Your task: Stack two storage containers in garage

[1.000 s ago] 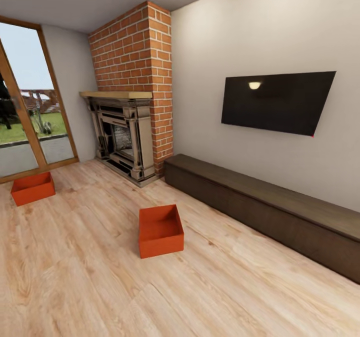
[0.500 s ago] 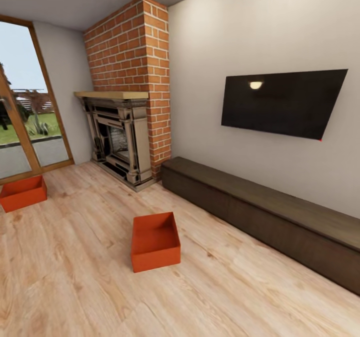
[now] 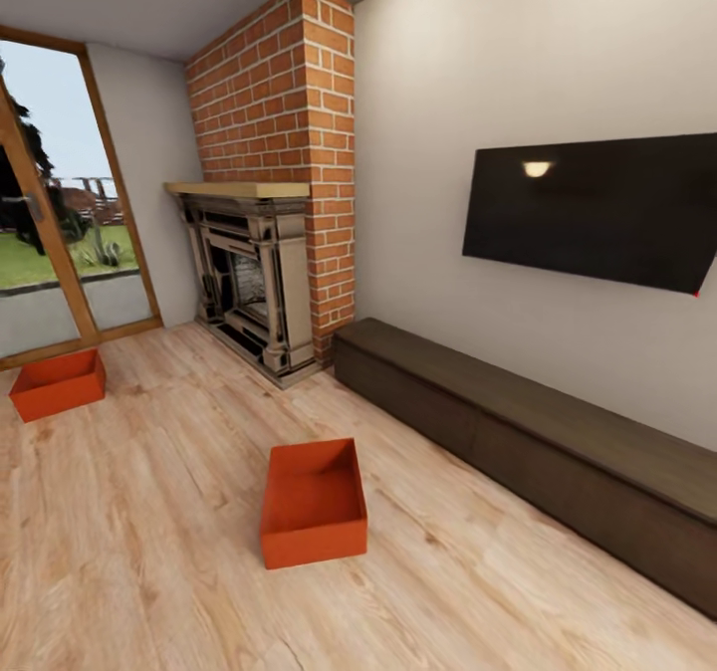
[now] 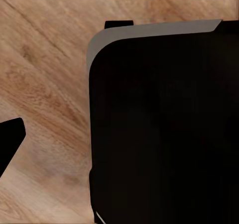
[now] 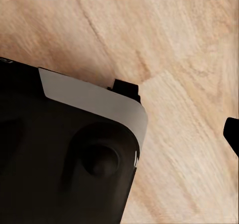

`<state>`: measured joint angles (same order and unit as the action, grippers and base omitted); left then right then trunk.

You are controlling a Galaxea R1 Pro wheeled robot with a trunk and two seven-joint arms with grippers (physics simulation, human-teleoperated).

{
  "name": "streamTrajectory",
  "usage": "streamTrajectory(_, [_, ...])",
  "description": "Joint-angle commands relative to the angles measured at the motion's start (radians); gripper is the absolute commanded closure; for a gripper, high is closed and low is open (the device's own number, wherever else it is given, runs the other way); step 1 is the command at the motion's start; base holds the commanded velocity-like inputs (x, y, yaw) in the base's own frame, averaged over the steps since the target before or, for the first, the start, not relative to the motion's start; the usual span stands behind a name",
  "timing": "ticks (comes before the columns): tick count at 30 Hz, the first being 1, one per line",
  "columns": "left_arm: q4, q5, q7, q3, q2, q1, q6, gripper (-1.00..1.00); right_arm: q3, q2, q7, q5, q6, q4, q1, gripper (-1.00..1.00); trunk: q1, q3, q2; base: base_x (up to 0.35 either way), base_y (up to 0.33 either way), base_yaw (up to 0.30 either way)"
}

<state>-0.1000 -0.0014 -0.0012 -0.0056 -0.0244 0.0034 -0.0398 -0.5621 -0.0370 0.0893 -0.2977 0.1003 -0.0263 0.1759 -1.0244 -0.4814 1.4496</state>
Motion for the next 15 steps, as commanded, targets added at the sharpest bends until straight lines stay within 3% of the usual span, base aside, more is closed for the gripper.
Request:
streamTrajectory(1, [-0.001,0.0,0.0,-0.001,0.0,0.001,-0.002,-1.0,-0.007,0.0,0.006,-0.011,0.006,-0.003,0.001,-1.0,-0.001,-0.001,0.0,0.322,-0.087,0.266])
streamTrajectory(15, [-0.001,0.004,0.0,-0.001,0.0,0.001,-0.002,-1.0,-0.007,0.0,0.006,-0.011,0.006,-0.003,0.001,-1.0,-0.001,-0.001,0.0,0.322,-0.087,0.269])
